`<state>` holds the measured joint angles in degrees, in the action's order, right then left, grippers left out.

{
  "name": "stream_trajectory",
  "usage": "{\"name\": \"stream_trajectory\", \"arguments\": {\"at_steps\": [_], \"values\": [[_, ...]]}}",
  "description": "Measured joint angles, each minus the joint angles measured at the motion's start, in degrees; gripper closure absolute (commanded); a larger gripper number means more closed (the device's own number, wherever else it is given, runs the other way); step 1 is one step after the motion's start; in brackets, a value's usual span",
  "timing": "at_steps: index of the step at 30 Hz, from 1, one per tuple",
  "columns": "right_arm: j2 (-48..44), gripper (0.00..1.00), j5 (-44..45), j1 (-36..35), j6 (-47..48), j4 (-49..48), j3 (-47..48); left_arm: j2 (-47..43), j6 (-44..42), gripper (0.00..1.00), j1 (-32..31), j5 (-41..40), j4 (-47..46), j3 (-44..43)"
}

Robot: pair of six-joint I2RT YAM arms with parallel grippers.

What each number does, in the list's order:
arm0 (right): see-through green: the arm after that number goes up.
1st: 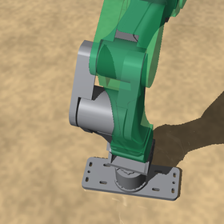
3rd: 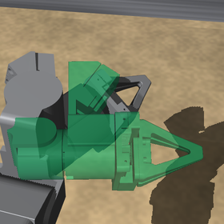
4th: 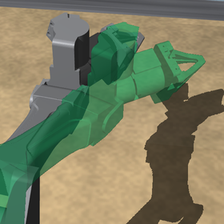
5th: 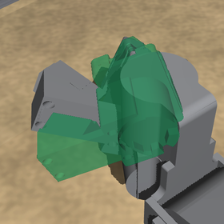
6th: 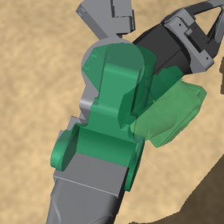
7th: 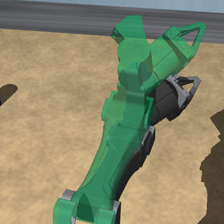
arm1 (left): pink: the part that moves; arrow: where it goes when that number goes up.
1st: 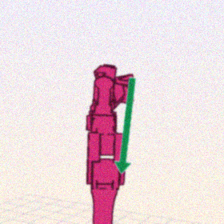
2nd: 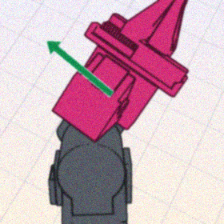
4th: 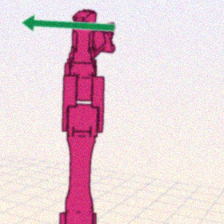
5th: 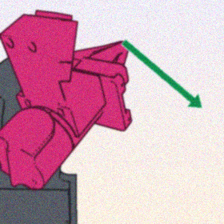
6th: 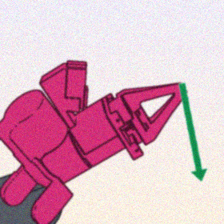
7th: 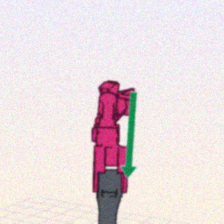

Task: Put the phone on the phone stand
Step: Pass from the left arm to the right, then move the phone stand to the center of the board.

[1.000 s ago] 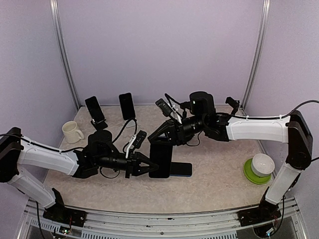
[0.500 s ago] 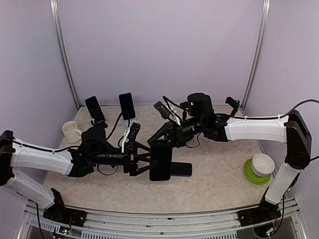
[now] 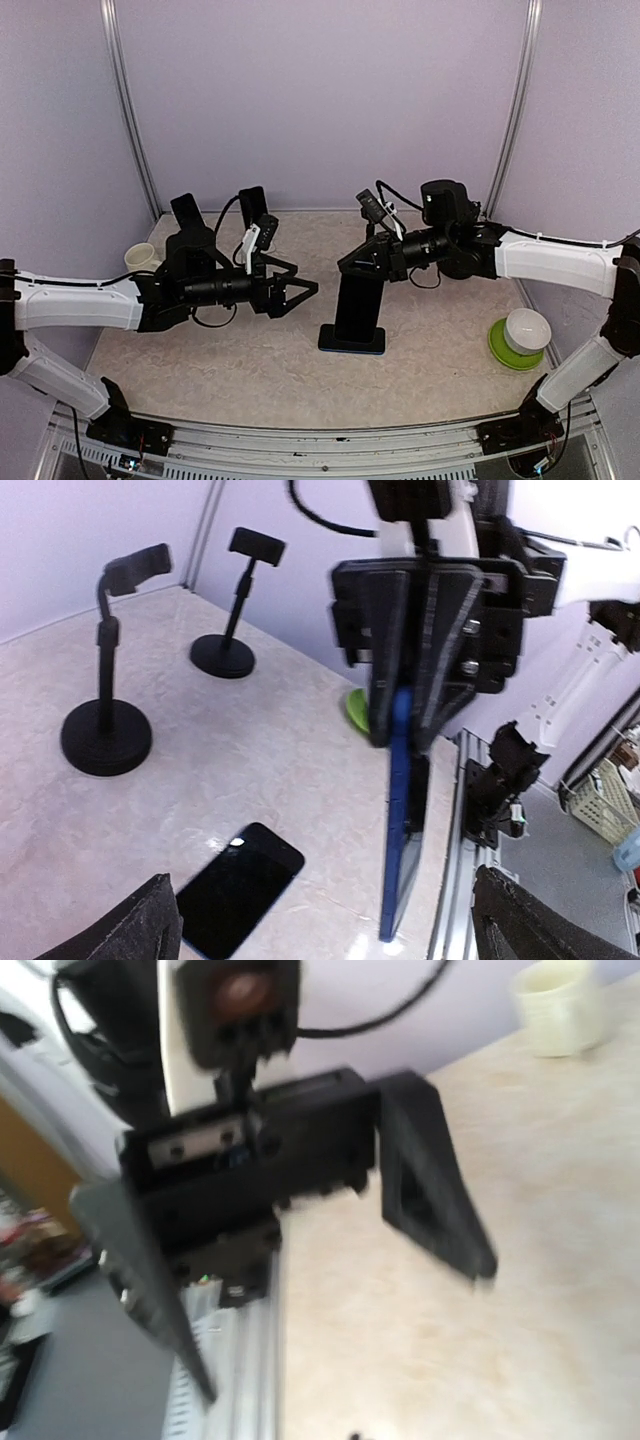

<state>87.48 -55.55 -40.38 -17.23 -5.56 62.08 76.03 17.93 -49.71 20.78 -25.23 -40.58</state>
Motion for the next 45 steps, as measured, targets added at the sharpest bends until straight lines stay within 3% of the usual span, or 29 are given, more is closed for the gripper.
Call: {"name": "stream_trajectory", "arguments": {"at_steps": [6, 14, 20, 37, 45], "values": [[-9.29, 1.0, 11.32, 0.85, 2.8, 6.47, -2.78, 1.22, 1.14, 0.01, 4.33, -4.96, 4.48, -4.31], [-20.26, 1.0, 29.77, 2.14, 3.34, 9.99, -8.37, 6.51, 1.62, 0.01, 7.02, -3.72, 8.39, -15.15], [-22.51, 1.0, 36.61, 2.75, 3.3, 12.07, -10.64, 13.05, 4.83, 0.01, 7.65, 0.09, 8.61, -21.46], [-26.91, 1.0, 41.29, 3.89, 2.62, 13.0, -14.45, 32.57, 5.53, 0.07, 6.51, 1.57, 9.55, -40.5], [-28.2, 1.0, 41.51, 3.93, 2.34, 13.22, -15.58, 38.34, 2.49, 0.15, 6.56, 2.32, 10.4, -48.17]]}}
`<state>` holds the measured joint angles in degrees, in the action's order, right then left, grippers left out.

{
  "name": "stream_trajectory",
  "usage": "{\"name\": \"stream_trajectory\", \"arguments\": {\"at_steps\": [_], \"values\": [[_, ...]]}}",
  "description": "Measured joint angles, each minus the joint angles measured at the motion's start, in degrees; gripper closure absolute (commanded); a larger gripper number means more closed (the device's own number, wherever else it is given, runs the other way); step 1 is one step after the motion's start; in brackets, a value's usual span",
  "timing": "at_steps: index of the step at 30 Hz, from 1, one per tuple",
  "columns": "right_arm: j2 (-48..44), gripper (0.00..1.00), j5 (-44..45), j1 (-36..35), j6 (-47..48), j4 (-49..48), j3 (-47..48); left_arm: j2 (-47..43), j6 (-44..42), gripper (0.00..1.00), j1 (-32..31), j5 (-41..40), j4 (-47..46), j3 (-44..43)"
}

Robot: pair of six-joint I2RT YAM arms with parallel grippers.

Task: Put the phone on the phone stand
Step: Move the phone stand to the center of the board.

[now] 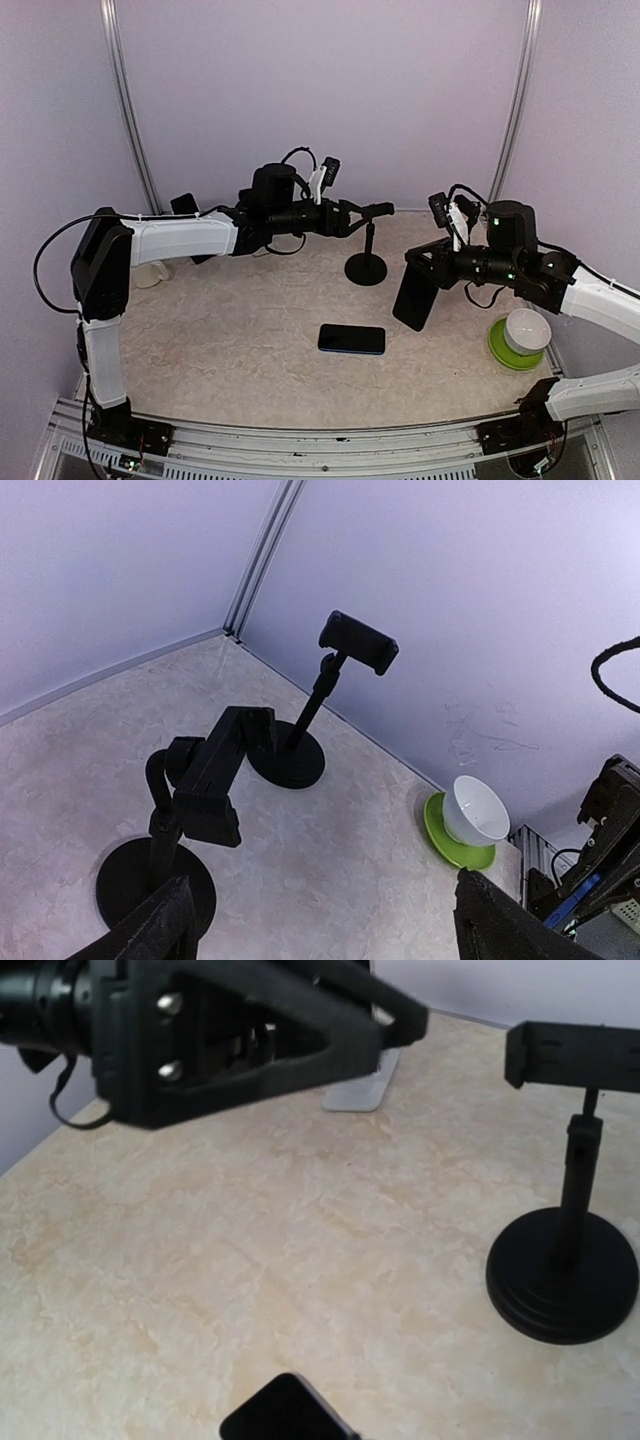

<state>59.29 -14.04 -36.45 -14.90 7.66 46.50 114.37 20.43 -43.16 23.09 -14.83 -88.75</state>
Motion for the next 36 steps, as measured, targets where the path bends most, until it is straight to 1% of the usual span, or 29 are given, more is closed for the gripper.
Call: {"name": "stream_trajectory", "arguments": {"at_steps": [3, 9, 21, 32, 36], "values": [[-0.17, 1.0, 0.02, 0.0, -0.2, 0.07, -0.2, 1.68, -0.59, 0.17, 0.11, 0.28, 0.07, -1.57], [-0.87, 1.0, 0.22, 0.15, -0.5, 0.42, -0.42, 5.14, -1.6, 0.26, 0.61, 1.05, 1.14, -3.8], [-1.01, 1.0, 0.15, 0.2, -1.31, 0.44, -0.74, 9.09, -2.51, 0.33, 2.56, 2.64, 2.51, -9.6], [-0.94, 1.0, -0.07, 0.2, -1.57, 0.37, -1.09, 14.51, -2.51, 0.35, 3.58, 4.22, 3.56, -15.85], [-0.92, 1.0, -0.04, 0.2, -1.68, 0.37, -1.16, 15.43, -2.56, 0.44, 3.61, 5.44, 3.67, -16.74]]}}
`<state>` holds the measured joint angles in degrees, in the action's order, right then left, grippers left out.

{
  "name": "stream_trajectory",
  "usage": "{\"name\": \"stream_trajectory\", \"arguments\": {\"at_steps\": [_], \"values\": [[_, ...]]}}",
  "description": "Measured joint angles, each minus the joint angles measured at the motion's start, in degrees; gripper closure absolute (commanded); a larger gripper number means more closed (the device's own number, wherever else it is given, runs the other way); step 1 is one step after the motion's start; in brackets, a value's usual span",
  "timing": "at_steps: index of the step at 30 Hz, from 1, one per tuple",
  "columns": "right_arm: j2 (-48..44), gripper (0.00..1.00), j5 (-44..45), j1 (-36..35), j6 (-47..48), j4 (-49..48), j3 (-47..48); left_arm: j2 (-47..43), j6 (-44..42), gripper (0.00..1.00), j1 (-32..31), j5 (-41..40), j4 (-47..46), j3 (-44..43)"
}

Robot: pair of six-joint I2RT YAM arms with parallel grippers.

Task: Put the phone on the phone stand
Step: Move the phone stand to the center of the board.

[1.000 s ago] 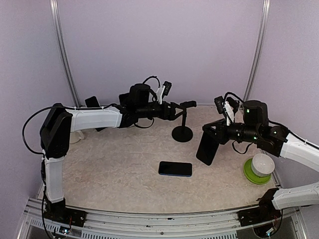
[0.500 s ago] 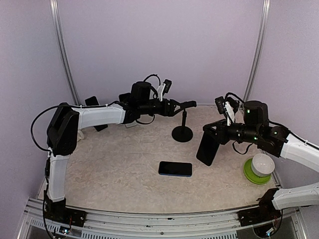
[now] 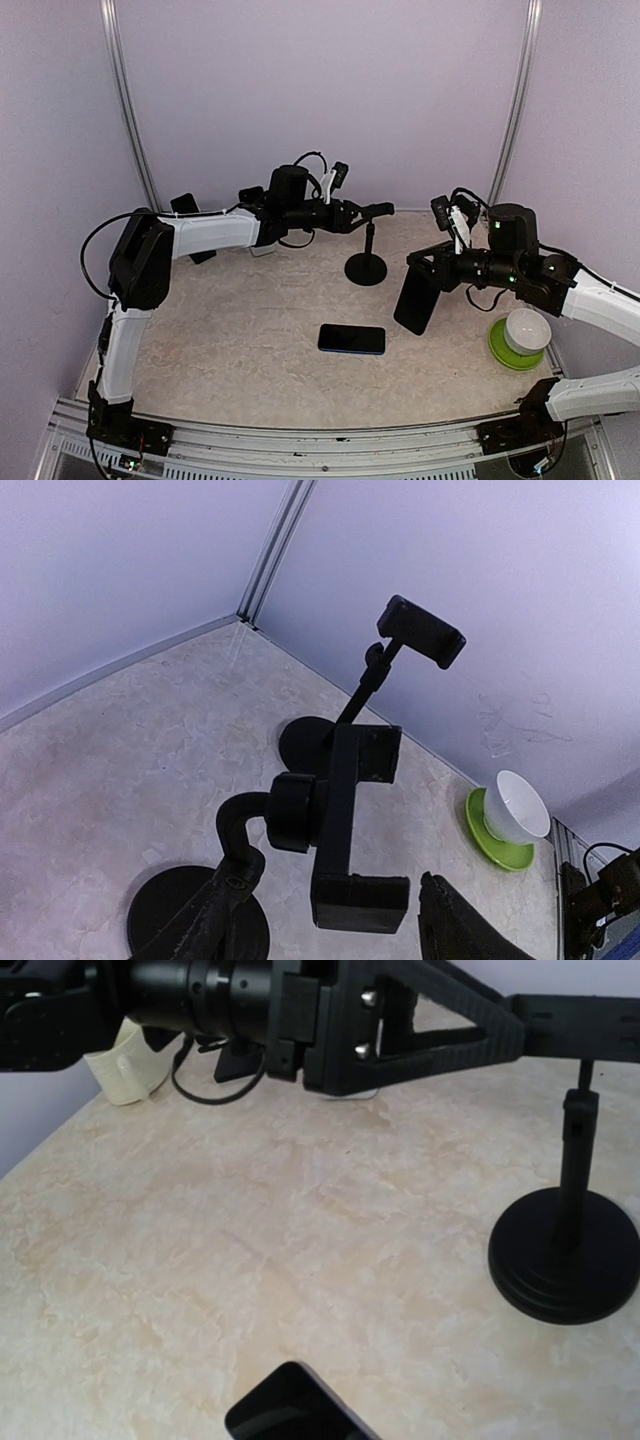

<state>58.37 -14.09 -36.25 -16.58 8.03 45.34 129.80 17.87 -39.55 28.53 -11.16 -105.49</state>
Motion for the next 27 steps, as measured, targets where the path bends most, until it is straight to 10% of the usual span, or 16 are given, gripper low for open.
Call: {"name": "stream_trajectory", "arguments": {"at_steps": [18, 27], "values": [[0.87, 1.0, -0.22, 0.02, 0.0, 0.0, 0.0, 1.01, -0.63, 0.92, 0.09, 4.02, -0.48, -0.74], [0.98, 1.0, -2.03, 0.02, 0.35, -0.02, 0.02, -0.11, -1.88, 1.0, 0.37, 6.34, -2.16, 1.68]]}}
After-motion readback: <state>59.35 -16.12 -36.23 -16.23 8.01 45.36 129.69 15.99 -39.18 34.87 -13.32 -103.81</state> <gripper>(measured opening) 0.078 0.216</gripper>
